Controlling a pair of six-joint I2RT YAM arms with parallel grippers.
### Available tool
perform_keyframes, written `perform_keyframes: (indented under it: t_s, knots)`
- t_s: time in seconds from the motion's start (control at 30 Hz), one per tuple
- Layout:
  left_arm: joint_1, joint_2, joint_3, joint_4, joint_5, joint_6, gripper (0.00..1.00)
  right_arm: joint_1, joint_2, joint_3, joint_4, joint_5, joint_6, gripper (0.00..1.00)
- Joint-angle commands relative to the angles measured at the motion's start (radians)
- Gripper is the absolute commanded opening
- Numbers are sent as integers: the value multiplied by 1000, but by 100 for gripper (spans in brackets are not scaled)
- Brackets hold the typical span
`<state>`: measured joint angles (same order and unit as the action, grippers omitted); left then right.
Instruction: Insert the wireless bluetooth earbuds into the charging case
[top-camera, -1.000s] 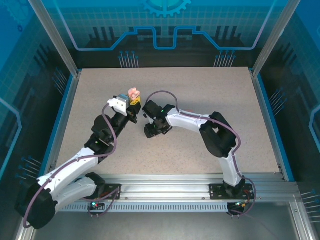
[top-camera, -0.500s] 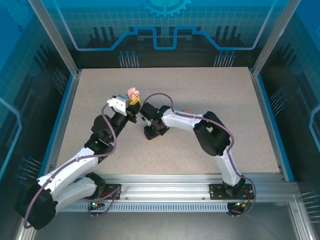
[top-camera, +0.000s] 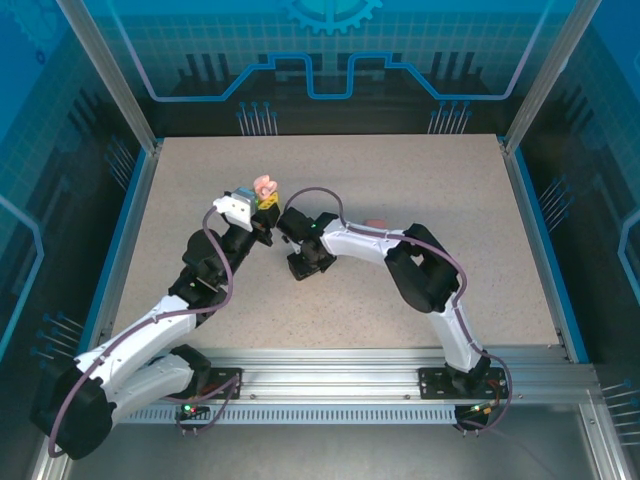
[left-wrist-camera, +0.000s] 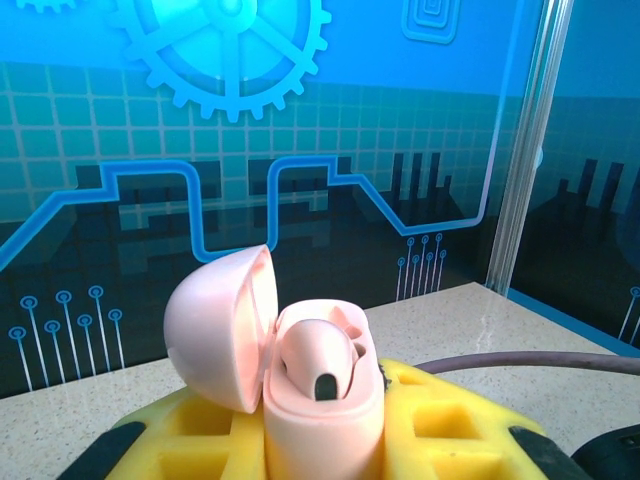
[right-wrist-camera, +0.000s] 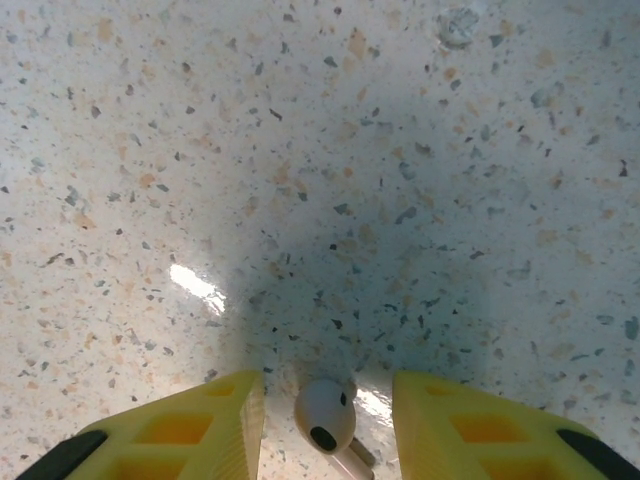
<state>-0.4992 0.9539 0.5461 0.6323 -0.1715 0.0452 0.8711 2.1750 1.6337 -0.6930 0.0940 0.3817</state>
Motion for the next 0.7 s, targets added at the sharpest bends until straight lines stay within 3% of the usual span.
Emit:
perform_keyframes:
  t_s: [0.0,0.33,0.67]
  knots:
    - [10,-18,-12,26,-11,-25,0,30,41,25,-58,26,-12,38]
    - [14,-17,-12,27,-8,-28,0,45,59,32,-73,50,-7,32]
    - [16,-10,-3,20,-2,-27,0,45,50,49,-74,43,-4,18]
